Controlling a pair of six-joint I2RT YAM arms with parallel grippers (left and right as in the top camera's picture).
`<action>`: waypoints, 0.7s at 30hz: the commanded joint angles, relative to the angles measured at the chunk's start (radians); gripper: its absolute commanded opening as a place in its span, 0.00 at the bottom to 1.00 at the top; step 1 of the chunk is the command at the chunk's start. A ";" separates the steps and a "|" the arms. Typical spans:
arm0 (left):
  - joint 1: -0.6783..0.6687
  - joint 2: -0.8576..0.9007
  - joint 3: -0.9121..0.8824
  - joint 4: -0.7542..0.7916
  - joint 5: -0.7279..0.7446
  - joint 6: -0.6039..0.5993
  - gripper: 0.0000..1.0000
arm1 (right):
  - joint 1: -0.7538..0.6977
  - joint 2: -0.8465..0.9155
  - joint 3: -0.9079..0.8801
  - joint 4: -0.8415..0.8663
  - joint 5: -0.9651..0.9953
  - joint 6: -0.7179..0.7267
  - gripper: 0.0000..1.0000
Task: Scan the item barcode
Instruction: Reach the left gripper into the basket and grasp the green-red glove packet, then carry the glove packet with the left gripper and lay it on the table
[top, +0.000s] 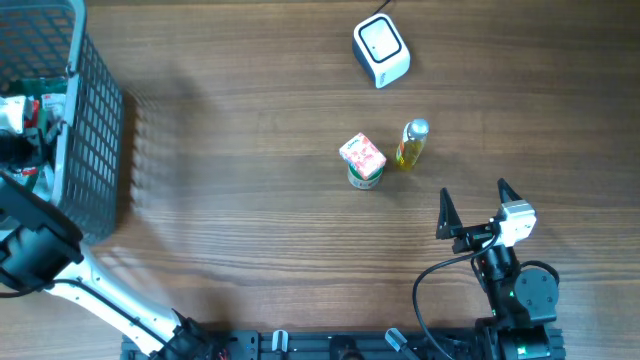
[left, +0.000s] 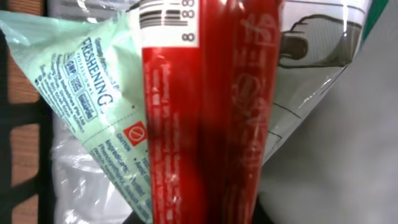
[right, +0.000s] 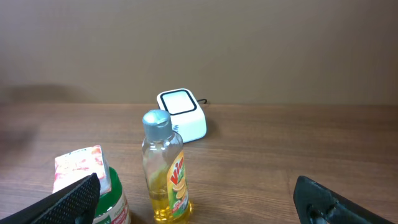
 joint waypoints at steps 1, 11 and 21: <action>-0.032 -0.206 0.000 0.026 -0.010 -0.118 0.08 | -0.004 -0.003 -0.001 0.002 0.009 -0.011 1.00; -0.103 -0.696 0.001 0.065 -0.048 -0.410 0.08 | -0.004 -0.003 -0.001 0.002 0.009 -0.010 1.00; -0.461 -0.964 0.000 -0.060 -0.013 -0.710 0.05 | -0.004 -0.003 -0.001 0.002 0.009 -0.010 1.00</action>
